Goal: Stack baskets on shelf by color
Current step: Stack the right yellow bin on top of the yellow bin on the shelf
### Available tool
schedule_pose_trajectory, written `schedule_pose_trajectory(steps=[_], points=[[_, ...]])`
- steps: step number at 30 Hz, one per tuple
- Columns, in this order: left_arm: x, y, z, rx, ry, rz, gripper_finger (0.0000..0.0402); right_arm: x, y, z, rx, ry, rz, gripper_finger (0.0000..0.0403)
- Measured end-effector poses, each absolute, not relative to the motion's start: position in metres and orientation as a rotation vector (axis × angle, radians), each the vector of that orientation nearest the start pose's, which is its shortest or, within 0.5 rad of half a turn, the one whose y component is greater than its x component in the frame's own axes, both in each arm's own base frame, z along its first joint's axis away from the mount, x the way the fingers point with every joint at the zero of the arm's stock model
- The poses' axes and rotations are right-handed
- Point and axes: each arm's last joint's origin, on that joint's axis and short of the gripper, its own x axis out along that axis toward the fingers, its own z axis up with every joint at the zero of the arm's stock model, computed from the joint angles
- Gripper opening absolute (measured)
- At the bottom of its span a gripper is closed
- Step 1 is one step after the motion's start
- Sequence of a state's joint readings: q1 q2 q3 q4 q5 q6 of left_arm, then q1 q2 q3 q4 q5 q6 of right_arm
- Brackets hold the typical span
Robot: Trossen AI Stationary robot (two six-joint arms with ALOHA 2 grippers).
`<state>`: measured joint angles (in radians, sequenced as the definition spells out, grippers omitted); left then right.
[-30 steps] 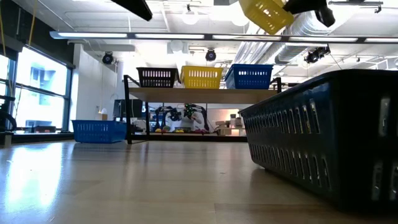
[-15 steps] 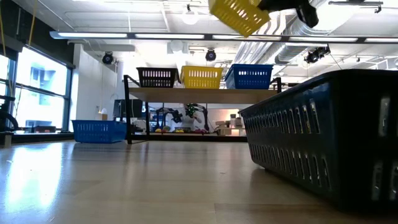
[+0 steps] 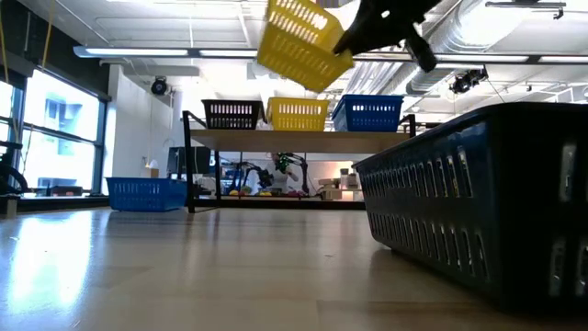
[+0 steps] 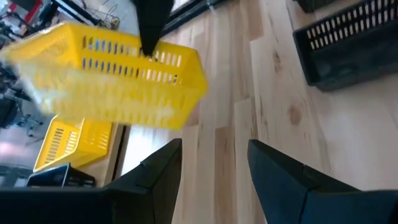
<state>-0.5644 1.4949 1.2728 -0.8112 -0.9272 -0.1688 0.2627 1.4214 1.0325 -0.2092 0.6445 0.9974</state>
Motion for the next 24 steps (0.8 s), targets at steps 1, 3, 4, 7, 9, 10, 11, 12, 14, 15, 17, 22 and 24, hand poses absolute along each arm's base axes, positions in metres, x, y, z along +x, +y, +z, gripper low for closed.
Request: schedule_pose_trajectory(steps=[1, 3, 4, 7, 9, 10, 11, 12, 14, 15, 17, 22, 24], points=[[0.264, -0.14, 0.294, 0.566, 0.738, 0.385, 0.0172, 0.303, 0.064, 0.273, 0.703, 0.294, -0.591, 0.0], [0.269, -0.143, 0.287, 0.602, 0.757, 0.385, 0.0172, 0.31, 0.065, 0.269, 0.713, 0.28, -0.584, 0.0], [0.27, -0.144, 0.284, 0.616, 0.759, 0.395, 0.0172, 0.313, 0.066, 0.266, 0.719, 0.278, -0.586, 0.0], [0.273, -0.147, 0.278, 0.648, 0.763, 0.415, 0.0172, 0.319, 0.068, 0.257, 0.733, 0.269, -0.605, 0.0], [0.277, -0.15, 0.272, 0.66, 0.773, 0.412, 0.0172, 0.323, 0.068, 0.251, 0.743, 0.263, -0.629, 0.0], [0.278, -0.15, 0.269, 0.667, 0.78, 0.411, 0.0172, 0.324, 0.068, 0.248, 0.747, 0.265, -0.64, 0.0], [0.279, -0.151, 0.267, 0.671, 0.784, 0.411, 0.0172, 0.326, 0.068, 0.244, 0.75, 0.27, -0.649, 0.0], [0.28, -0.152, 0.265, 0.67, 0.783, 0.411, 0.0172, 0.327, 0.069, 0.241, 0.75, 0.274, -0.658, 0.0], [0.284, -0.154, 0.261, 0.684, 0.788, 0.405, 0.0172, 0.329, 0.069, 0.236, 0.758, 0.275, -0.673, 0.0], [0.285, -0.155, 0.258, 0.693, 0.791, 0.401, 0.0172, 0.331, 0.069, 0.233, 0.761, 0.272, -0.683, 0.0], [0.29, -0.158, 0.254, 0.714, 0.787, 0.388, 0.0172, 0.333, 0.068, 0.228, 0.766, 0.278, -0.694, 0.0], [0.299, -0.162, 0.243, 0.785, 0.798, 0.361, 0.0172, 0.34, 0.069, 0.224, 0.792, 0.246, -0.675, 0.0], [0.302, -0.161, 0.239, 0.792, 0.811, 0.367, 0.0172, 0.341, 0.07, 0.225, 0.8, 0.235, -0.664, 0.0]])
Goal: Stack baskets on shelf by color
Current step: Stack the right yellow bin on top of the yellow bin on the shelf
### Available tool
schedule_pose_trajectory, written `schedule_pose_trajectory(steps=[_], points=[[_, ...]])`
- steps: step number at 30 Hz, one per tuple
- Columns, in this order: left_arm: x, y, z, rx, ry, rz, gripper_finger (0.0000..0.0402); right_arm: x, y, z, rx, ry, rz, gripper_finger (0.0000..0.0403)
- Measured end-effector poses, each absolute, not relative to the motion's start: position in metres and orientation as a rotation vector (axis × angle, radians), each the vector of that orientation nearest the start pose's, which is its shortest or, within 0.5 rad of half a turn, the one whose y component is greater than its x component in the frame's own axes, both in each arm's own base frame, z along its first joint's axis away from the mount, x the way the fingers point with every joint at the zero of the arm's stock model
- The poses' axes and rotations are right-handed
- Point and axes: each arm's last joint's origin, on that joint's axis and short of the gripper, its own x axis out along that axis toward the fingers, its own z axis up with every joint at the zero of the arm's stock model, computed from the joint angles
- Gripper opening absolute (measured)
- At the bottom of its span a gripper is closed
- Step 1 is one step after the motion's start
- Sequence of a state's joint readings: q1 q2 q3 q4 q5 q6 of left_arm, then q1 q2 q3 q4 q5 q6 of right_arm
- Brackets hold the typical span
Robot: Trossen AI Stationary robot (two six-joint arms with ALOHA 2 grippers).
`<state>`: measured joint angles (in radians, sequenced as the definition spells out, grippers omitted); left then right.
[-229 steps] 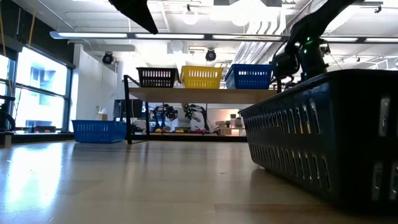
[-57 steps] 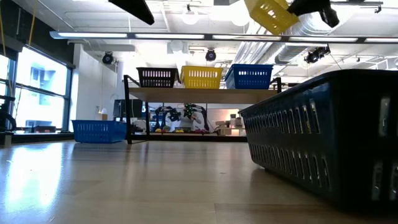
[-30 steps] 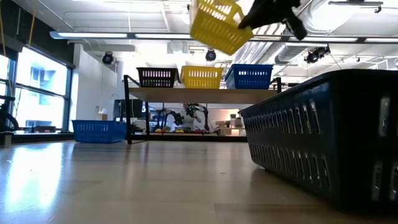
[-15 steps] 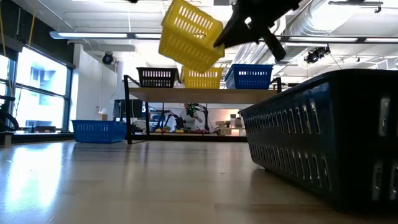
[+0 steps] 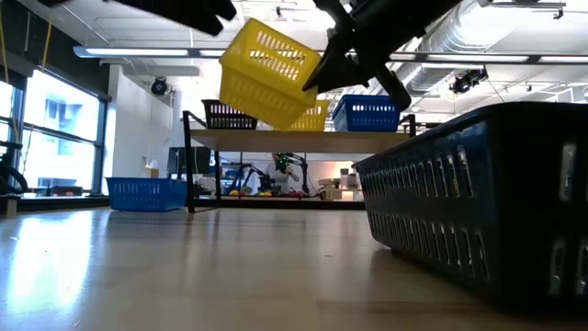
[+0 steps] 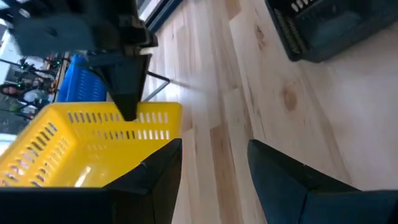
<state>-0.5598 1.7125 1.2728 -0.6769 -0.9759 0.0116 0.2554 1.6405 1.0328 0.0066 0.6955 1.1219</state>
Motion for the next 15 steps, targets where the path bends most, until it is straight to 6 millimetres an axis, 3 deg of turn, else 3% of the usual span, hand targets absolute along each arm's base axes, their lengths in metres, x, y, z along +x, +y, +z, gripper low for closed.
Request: schedule_pose_trajectory(steps=[15], points=[[0.32, -0.127, 0.234, 0.764, 0.893, 0.416, 0.0172, 0.343, 0.073, 0.228, 0.808, 0.224, -0.634, 0.0]])
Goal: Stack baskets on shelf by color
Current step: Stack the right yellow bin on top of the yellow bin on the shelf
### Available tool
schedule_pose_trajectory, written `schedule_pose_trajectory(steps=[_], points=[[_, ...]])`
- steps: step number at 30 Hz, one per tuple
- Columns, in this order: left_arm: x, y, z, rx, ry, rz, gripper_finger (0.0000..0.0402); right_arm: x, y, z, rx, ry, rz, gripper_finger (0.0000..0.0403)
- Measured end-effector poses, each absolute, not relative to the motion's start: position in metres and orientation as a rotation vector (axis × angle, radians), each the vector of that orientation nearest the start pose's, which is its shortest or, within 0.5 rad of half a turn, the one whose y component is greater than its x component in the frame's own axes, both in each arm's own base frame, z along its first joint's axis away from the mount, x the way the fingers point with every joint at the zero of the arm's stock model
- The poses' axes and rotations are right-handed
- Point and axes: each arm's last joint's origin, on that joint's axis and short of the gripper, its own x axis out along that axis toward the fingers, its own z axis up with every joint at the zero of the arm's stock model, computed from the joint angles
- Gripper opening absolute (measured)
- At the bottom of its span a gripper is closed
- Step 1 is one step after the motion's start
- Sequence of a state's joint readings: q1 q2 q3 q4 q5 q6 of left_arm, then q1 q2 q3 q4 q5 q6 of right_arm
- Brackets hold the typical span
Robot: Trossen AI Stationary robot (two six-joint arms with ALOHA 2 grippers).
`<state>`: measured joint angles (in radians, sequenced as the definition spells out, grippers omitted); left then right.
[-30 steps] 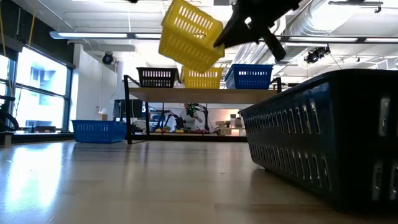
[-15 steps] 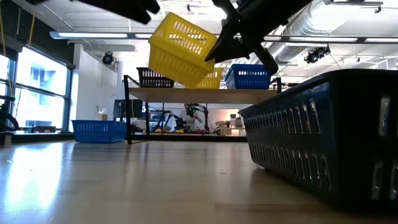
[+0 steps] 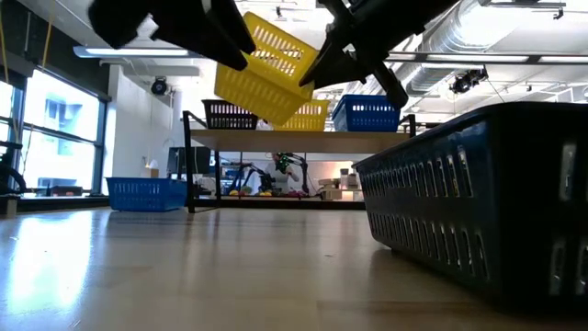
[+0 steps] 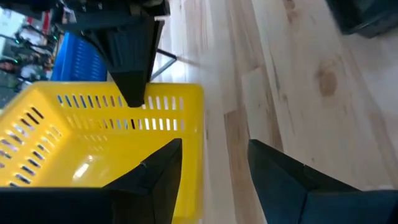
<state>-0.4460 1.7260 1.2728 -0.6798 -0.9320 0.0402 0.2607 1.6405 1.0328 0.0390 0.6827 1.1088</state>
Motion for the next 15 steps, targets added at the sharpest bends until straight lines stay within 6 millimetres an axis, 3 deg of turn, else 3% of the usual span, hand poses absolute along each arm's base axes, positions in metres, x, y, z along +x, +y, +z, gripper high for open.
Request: schedule_pose_trajectory(steps=[15], points=[[0.322, -0.101, 0.231, 0.709, 0.974, 0.488, 0.0172, 0.344, 0.084, 0.233, 0.784, 0.218, -0.534, 0.0]])
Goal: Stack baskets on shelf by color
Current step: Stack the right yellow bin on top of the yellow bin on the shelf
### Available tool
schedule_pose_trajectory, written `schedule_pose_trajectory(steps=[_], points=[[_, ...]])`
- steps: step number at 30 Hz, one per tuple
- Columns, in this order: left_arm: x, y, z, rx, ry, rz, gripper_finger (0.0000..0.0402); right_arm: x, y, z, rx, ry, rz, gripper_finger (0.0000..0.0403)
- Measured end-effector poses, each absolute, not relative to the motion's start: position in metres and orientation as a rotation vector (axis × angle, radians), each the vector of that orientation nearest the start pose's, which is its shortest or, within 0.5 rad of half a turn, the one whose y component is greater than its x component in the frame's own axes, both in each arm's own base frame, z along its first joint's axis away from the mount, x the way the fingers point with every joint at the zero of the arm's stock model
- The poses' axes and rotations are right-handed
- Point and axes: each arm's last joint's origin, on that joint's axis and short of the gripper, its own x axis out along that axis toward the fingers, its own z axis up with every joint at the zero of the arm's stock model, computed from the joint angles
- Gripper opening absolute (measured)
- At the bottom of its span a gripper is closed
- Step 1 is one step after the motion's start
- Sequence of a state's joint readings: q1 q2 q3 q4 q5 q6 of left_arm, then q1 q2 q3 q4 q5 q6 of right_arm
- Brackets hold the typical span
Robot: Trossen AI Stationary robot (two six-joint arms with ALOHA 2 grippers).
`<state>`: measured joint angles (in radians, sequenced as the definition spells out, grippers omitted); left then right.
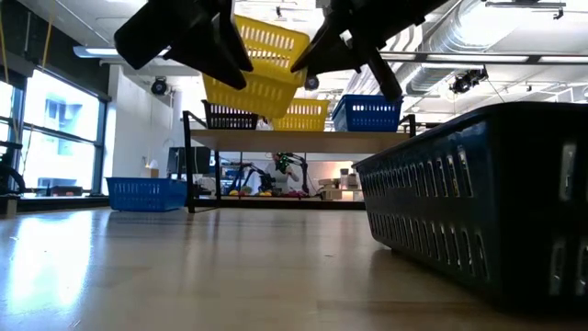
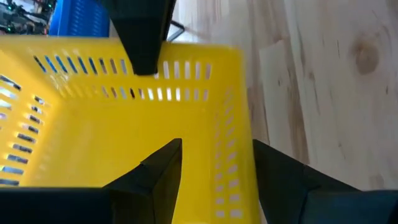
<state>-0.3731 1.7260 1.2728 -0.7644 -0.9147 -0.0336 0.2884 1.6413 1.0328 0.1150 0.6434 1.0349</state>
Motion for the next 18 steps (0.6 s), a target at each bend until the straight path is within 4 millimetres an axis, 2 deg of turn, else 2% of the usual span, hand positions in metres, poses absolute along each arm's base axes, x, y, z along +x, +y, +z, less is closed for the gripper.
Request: schedule_pose_trajectory(steps=[5, 8, 18], points=[[0.322, -0.102, 0.23, 0.692, 0.981, 0.481, 0.017, 0.343, 0.091, 0.234, 0.776, 0.216, -0.508, 0.0], [0.322, -0.102, 0.229, 0.684, 0.986, 0.471, 0.0155, 0.343, 0.094, 0.235, 0.776, 0.211, -0.5, 0.0], [0.323, -0.101, 0.228, 0.67, 0.997, 0.451, 0.005, 0.343, 0.098, 0.238, 0.764, 0.188, -0.472, 0.0]])
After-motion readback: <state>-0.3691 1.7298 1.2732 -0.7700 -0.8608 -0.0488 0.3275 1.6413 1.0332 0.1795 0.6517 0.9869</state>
